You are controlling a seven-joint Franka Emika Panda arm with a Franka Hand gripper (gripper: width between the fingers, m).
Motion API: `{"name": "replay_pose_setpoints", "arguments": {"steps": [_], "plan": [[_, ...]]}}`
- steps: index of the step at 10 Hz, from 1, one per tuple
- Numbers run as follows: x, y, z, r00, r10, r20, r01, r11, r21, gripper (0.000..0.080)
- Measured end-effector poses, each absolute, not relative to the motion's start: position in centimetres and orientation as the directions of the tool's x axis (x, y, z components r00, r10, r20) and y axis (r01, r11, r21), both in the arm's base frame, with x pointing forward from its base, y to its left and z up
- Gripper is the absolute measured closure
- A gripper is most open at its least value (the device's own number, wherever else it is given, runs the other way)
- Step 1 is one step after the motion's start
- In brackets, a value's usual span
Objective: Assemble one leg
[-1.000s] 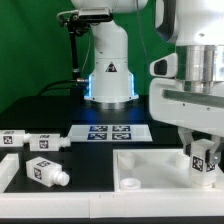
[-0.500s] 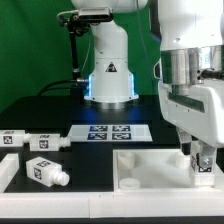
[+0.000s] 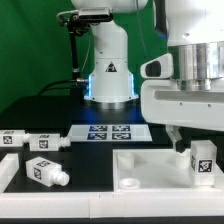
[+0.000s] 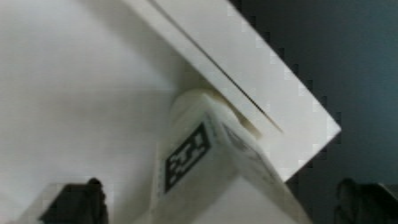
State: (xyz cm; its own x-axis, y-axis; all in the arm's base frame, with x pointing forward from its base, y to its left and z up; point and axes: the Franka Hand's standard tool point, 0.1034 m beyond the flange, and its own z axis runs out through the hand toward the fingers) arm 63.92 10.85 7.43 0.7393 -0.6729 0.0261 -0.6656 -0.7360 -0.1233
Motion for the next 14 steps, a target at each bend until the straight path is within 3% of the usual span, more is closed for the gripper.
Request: {"name": "replay_pose_setpoints", "arguments": {"steps": [2,3,5,6,8,9,12,14], "plan": [[63.92,10.77,7.35,0.83,-0.556,0.047,-0.549,-0.829,-0.111,0.015],[63.9,10.89,7.2,0.934,-0.349,0.074,-0.345,-0.936,-0.065,0.015],[64.12,10.66,7.06,0.983,-0.172,0.064,-0.17,-0.985,-0.037,0.015],[64.13,10.63,7.05,0.978,-0.201,0.064,-0.198,-0.979,-0.04,0.015],[64.11,10.58,7.02,0.977,-0.202,0.064,-0.2,-0.979,-0.039,0.0397],[64.1,10.65,7.03,0.953,-0.298,0.059,-0.295,-0.954,-0.048,0.0516],[64.1,10.7,6.99,0.87,-0.491,0.051,-0.488,-0.871,-0.061,0.0512],[63.93,11.03,6.95,0.699,-0.714,0.043,-0.711,-0.7,-0.07,0.0512]]}}
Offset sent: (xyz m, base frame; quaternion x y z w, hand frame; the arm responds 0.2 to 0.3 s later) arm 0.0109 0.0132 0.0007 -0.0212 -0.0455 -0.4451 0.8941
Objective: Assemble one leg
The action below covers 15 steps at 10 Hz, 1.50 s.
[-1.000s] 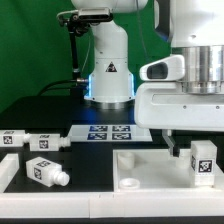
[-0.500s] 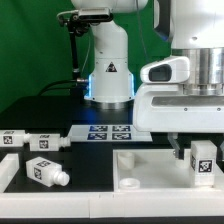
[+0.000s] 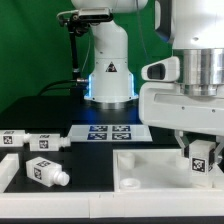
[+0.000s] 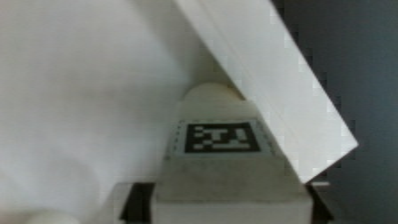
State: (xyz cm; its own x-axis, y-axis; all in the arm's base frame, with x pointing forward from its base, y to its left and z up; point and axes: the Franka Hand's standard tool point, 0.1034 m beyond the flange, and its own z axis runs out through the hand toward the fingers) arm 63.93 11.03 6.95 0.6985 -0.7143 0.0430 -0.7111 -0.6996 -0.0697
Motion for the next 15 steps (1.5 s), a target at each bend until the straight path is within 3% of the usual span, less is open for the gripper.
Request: {"name": "replay_pose_setpoints", "arguments": {"steps": [2,4,6,7,8,9,10,11,12,14,15], "plan": [[63.91,11.48,7.21,0.383,-0.924,-0.008,-0.922,-0.382,-0.06,0.0512],[64.06,11.47,6.88,0.045,-0.997,-0.06,-0.996,-0.04,-0.076,0.0512],[64.06,11.45,6.89,-0.109,-0.991,-0.081,-0.99,0.115,-0.079,0.0512],[64.06,11.42,6.88,-0.077,-0.994,-0.077,-0.993,0.083,-0.081,0.0512],[64.07,11.42,6.89,0.034,-0.997,-0.065,-0.996,-0.028,-0.09,0.0354],[64.09,11.44,6.93,0.208,-0.977,-0.049,-0.974,-0.202,-0.101,0.0354],[64.09,11.37,6.92,0.386,-0.922,-0.03,-0.918,-0.381,-0.108,0.0229],[63.92,11.49,6.77,0.531,-0.847,-0.014,-0.843,-0.527,-0.109,0.0229],[63.69,11.72,6.58,0.588,-0.809,-0.01,-0.805,-0.584,-0.107,0.0165],[63.76,11.45,6.61,0.651,-0.759,0.001,-0.755,-0.647,-0.107,0.0153],[63.79,11.38,6.66,0.748,-0.663,0.022,-0.659,-0.746,-0.1,0.0151]]}}
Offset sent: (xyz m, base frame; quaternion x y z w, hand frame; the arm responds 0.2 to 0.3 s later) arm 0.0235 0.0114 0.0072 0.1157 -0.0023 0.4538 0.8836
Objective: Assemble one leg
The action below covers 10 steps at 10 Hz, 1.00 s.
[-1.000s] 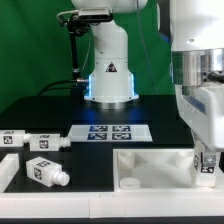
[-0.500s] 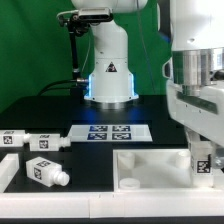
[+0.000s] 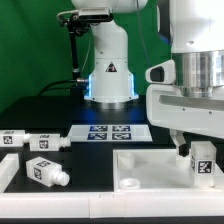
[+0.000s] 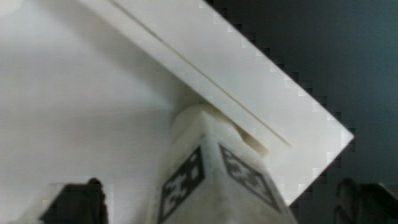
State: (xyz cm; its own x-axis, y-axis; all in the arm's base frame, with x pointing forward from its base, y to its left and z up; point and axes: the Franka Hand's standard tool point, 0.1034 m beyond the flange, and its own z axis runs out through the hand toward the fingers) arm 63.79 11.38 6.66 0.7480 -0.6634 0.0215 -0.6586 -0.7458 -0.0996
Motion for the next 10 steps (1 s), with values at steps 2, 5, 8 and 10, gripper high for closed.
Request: {"name": "replay_pose_setpoints", "arguments": {"steps": [2,5,8,10], "plan": [[64.31,11.02,6.93,0.952,-0.29,0.096,-0.286,-0.957,-0.059,0.0151],[64.33,10.93,6.81,0.96,-0.26,0.105,-0.255,-0.965,-0.06,0.0179],[64.32,10.98,6.78,0.904,-0.418,0.092,-0.412,-0.908,-0.078,0.0519],[64.3,10.9,6.78,0.819,-0.569,0.077,-0.562,-0.822,-0.09,0.0517]]}}
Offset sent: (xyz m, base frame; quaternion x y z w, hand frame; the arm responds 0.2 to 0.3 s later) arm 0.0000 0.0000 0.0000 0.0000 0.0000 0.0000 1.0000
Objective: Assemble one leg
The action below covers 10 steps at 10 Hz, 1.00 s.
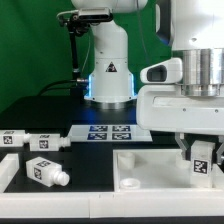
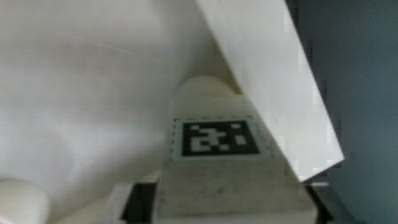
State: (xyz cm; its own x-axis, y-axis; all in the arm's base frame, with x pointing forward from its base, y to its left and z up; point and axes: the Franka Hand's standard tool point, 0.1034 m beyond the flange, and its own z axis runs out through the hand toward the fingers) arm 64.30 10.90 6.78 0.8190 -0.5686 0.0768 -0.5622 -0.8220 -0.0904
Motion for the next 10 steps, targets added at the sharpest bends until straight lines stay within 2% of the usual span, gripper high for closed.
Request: {"name": "replay_pose_setpoints", "arguments": {"steps": [2,3,6,7,9,10], "plan": [[64.31,10.74,6.8,0.603,-0.797,0.043,-0.792,-0.604,-0.092,0.0517],[64.24,10.66,6.76,0.439,-0.898,0.011,-0.894,-0.438,-0.098,0.0517],[64.2,10.87,6.72,-0.053,-0.996,-0.077,-0.994,0.06,-0.087,0.0515],[64.06,11.09,6.74,-0.138,-0.987,-0.078,-0.986,0.144,-0.083,0.0515],[64.06,11.06,6.72,-0.21,-0.975,-0.078,-0.973,0.216,-0.08,0.0515],[64.04,11.1,6.68,-0.209,-0.975,-0.078,-0.973,0.215,-0.079,0.0359]]}}
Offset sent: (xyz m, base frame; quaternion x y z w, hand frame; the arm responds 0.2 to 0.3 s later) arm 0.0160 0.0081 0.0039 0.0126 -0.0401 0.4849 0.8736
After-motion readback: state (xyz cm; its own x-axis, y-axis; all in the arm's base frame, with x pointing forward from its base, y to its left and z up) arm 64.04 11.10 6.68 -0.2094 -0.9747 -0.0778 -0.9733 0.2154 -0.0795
